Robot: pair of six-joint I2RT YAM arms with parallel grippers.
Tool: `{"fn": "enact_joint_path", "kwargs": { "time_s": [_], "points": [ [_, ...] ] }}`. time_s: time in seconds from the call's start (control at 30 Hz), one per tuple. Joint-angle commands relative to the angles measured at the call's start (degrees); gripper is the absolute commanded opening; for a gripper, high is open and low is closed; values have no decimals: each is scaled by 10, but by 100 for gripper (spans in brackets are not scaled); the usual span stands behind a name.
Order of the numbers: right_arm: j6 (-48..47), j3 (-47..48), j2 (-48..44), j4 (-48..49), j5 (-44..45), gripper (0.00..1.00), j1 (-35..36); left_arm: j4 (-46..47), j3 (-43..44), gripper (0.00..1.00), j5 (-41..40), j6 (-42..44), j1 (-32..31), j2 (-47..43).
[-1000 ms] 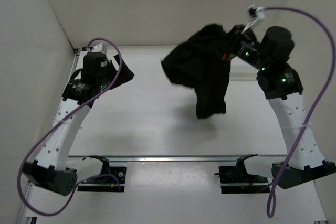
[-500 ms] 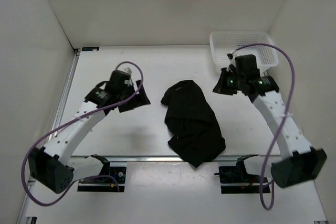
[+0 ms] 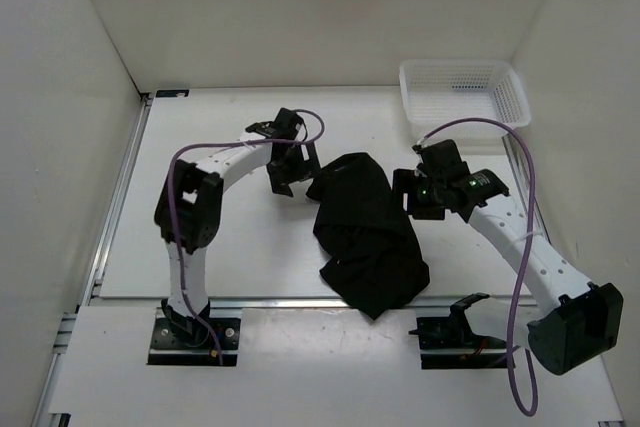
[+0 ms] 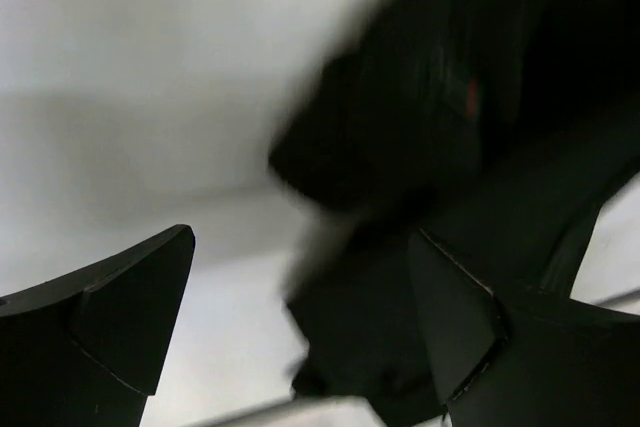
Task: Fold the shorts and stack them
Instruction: Flatten the shorts out
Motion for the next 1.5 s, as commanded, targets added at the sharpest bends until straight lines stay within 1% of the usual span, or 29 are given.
{"fn": "enact_joint_path", "kwargs": {
  "time_s": [0.0,0.1,0.23,0.3,0.33,0.37,0.4,0.5,0.53,0.57,0.63,0.67,0.7,0.77,0.8,0.87,0.93,0.97,1.0,1.03,1.1,1.13,1.2,1.23,1.27,1.3,1.33,1.43,1.47],
  "points": [
    [9,20,-16,4,20,76,9,8,70,100,46,18,16,58],
    [9,25,-16,-1,20,76,9,8,103,100,51,11,16,99],
    [9,37,-11,-1,26,77,9,2,139,85,51,17,16,133],
    [9,43,-6,-1,26,77,9,-3,152,59,69,29,16,140],
    [9,51,-6,-1,31,77,9,-8,158,40,69,34,28,147],
    [9,51,-6,-1,31,77,9,-14,164,18,69,34,35,138],
    [9,59,-6,-1,31,77,9,-24,164,10,61,34,44,129],
    [4,65,-6,-1,38,77,9,-46,171,10,27,57,93,50],
    [4,70,-6,-1,38,77,9,-55,179,10,15,62,107,0],
    [4,70,0,-1,44,77,9,-65,190,10,3,68,138,-25],
    [-1,84,6,4,49,77,9,-114,267,10,-40,102,176,-85],
    [-1,85,14,4,49,77,9,-114,268,10,-40,102,184,-97],
    [-1,90,14,4,49,77,9,-153,327,10,-47,125,190,-106],
    [-8,106,28,11,55,77,4,-196,392,10,-47,148,190,-111],
    [-8,106,36,11,55,77,4,-214,447,10,-52,163,180,-111],
    [-8,122,43,17,62,77,-1,-237,479,10,-52,170,157,-124],
    [-8,128,49,22,70,77,-1,-231,467,10,-30,164,109,-137],
    [-2,128,49,22,77,77,-6,-210,455,10,-24,157,88,-142],
    [-2,128,49,28,78,77,-13,-197,442,10,-18,150,42,-142],
    [4,128,49,28,78,77,-13,-187,422,10,-3,142,18,-142],
    [11,128,49,33,83,77,-28,-170,422,10,3,136,-28,-105],
    [19,128,49,33,91,77,-28,-170,422,10,10,128,-67,-90],
    [27,122,42,33,99,77,-43,-162,434,10,23,120,-96,-54],
    [33,115,29,33,105,78,-43,-154,446,10,32,113,-114,-19],
    [33,108,23,33,105,78,-51,-154,456,13,46,105,-120,-1],
    [33,94,16,33,113,78,-60,-154,465,18,59,105,-120,16],
    [33,86,2,33,113,78,-60,-154,473,30,72,105,-120,44],
    [33,48,-24,33,118,78,-84,-182,519,44,82,105,-113,68],
    [33,38,-30,33,118,80,-84,-182,524,72,82,111,-106,68]
  ]
}}
